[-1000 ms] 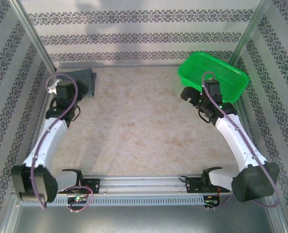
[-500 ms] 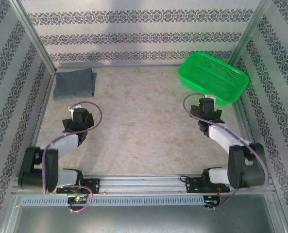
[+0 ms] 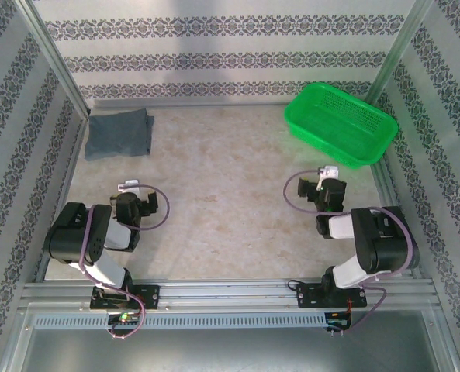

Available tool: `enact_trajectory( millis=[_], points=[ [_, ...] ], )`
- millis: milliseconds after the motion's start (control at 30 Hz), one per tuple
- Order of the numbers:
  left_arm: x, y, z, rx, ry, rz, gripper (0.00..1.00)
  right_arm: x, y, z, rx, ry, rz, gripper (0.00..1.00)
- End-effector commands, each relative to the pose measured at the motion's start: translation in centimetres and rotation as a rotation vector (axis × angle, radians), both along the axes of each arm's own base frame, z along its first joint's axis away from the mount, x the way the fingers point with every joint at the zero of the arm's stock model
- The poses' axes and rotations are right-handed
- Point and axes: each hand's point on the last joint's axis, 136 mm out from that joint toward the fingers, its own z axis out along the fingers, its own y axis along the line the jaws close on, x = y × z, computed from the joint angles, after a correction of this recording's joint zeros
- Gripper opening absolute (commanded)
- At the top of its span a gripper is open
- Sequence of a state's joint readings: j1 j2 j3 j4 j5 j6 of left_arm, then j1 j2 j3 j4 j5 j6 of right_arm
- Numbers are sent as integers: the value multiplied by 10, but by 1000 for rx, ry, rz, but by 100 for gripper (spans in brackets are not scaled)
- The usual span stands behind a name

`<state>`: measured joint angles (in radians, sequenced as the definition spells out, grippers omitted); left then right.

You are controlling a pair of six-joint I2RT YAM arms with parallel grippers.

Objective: Fold and stack the t-shirts

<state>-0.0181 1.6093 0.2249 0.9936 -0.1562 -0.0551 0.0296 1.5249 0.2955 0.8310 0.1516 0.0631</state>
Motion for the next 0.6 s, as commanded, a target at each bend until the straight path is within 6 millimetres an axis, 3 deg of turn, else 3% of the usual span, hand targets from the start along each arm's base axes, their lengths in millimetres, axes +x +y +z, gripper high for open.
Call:
enact_trajectory(
  millis=[0, 567],
  points=[
    [45, -4, 49, -2, -97, -35, 100, 33, 6, 50, 4, -155, 36, 98],
    [43, 0, 52, 0, -138, -12, 100, 35, 16, 52, 8, -163, 104, 98]
  ],
)
